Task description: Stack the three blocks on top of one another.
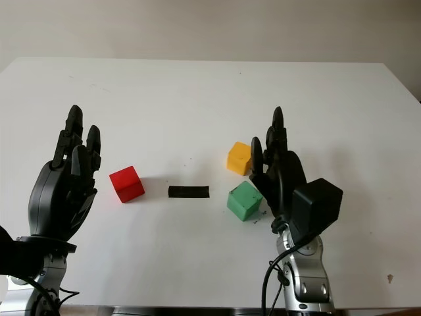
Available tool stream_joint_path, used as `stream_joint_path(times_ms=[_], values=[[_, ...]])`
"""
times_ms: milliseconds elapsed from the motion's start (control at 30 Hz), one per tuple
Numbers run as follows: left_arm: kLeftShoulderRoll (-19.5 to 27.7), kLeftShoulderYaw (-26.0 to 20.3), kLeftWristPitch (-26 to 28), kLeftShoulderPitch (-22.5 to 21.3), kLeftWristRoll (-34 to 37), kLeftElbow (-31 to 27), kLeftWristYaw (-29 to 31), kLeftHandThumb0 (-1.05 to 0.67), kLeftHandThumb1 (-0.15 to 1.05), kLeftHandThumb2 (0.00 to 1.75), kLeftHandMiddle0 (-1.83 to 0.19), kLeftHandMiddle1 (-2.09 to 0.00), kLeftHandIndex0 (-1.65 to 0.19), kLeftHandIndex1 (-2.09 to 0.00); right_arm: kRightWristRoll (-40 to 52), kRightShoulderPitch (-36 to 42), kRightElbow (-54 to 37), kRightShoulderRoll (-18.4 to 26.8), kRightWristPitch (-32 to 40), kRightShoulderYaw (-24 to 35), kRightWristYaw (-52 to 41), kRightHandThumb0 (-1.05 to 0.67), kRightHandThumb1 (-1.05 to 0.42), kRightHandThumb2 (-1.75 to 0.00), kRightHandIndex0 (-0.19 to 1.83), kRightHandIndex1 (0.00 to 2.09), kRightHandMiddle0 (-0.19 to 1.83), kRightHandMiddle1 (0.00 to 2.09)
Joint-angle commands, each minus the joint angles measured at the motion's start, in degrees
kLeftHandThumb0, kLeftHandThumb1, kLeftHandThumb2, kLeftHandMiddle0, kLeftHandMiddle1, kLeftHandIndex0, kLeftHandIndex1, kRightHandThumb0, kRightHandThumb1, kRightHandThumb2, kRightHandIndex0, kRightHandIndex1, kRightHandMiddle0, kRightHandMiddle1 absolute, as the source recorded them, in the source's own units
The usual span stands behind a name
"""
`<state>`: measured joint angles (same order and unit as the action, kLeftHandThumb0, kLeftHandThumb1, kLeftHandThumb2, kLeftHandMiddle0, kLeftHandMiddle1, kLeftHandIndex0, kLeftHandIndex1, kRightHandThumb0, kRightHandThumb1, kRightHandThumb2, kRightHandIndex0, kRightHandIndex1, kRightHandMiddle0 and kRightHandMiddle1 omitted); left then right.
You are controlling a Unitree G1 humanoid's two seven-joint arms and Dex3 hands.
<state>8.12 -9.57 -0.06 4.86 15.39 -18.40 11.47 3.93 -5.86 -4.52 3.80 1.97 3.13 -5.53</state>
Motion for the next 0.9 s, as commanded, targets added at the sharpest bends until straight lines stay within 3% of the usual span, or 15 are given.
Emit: stream_joint_path(times_ms=[0, 467, 600, 667, 733, 800, 867], values=[[-0.07, 0.04, -0.25, 0.09, 0.19, -0.66, 0.01, -0.73, 1.05, 0.61, 0.19, 0.00, 0.19, 0.00, -0.02, -1.33, 0.04, 0.47, -0.50, 0.34, 0.14, -0.76, -1.05, -0.64, -0.19, 0.00, -0.19, 0.00], [0.17, -0.27, -1.68, -3.50, -0.31, 3.28, 0.28, -0.73, 1.05, 0.60, 0.19, 0.00, 0.19, 0.00, -0.27, -3.81, 2.99, 0.61, -2.03, 0.89, 0.61, -0.76, -1.05, -0.64, -0.19, 0.00, -0.19, 0.00], [-0.63, -0.59, -1.94, -4.69, -1.90, 3.37, -2.62, -0.71, 1.05, 0.52, 0.18, -0.01, 0.19, -0.01, -0.19, -4.93, 3.76, 0.66, -2.77, 0.88, 0.24, -0.76, -1.05, -0.63, -0.19, 0.00, -0.19, 0.00], [-0.07, -0.04, -1.62, -5.19, -8.73, 2.38, -7.28, -0.67, 1.05, 0.45, 0.11, -0.06, 0.14, -0.04, 0.00, -5.26, 4.26, 0.53, -3.23, 0.97, 0.10, -0.75, -1.05, -0.63, -0.19, 0.00, -0.19, 0.00], [1.35, 1.09, -0.68, -5.45, -20.58, 0.84, -13.52, -0.65, 1.05, 0.39, -0.06, -0.11, 0.02, -0.09, -0.03, -5.35, 4.39, 0.68, -3.30, 0.98, -0.08, -0.76, -1.05, -0.63, -0.19, 0.00, -0.19, 0.00], [1.98, 1.86, -0.10, -5.58, -28.42, 0.04, -17.37, -0.60, 1.05, 0.27, -0.17, -0.09, -0.09, -0.12, -0.01, -5.31, 4.23, 0.76, -3.11, 1.02, -0.20, -0.76, -1.05, -0.64, -0.19, 0.00, -0.19, 0.00], [5.67, 2.71, 1.26, -4.80, -39.32, -2.17, -18.76, -0.60, 1.05, 0.16, -0.19, -0.07, -0.19, -0.14, -0.01, -4.91, 3.64, 1.02, -3.29, 1.18, -0.41, -0.76, -1.05, -0.64, -0.19, 0.00, -0.19, 0.00]])
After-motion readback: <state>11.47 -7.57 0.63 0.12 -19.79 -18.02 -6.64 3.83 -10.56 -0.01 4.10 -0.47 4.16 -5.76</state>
